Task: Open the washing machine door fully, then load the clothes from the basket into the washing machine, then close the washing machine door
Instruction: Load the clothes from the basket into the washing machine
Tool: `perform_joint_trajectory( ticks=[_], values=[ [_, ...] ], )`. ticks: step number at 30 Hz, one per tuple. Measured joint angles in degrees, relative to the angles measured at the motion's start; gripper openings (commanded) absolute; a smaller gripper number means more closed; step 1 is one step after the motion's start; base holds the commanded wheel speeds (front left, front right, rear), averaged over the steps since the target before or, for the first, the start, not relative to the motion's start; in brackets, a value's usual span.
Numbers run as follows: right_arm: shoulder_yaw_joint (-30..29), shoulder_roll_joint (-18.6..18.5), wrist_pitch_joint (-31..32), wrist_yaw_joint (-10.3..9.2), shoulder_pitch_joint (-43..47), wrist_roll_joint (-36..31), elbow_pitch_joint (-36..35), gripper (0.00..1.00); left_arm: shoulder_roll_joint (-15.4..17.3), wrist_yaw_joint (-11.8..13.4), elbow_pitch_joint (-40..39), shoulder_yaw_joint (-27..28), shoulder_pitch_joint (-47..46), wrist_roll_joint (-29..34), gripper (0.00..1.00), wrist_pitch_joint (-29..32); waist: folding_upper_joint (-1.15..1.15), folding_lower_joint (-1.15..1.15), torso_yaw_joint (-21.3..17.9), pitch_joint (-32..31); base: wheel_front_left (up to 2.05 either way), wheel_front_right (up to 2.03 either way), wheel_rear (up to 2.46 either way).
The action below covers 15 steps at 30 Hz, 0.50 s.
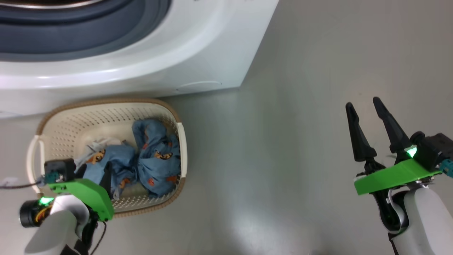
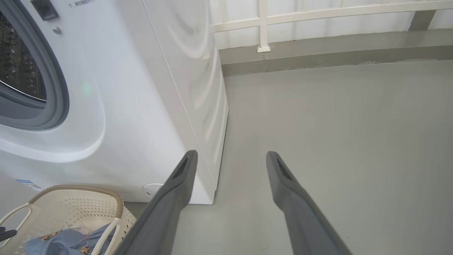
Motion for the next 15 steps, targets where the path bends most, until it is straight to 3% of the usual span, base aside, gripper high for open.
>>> perform_joint_trajectory(
  ticks=[15],
  values=[
    [1.8,0.9,-0.3,0.00,-4.9,-0.4,-1.3,1.00,3.3,0.0,6.4,-4.7,-8.0,-2.0,1.00,4.3,0.00,0.00,-2.4,8.2,0.00,0.00,0.00]
  ],
)
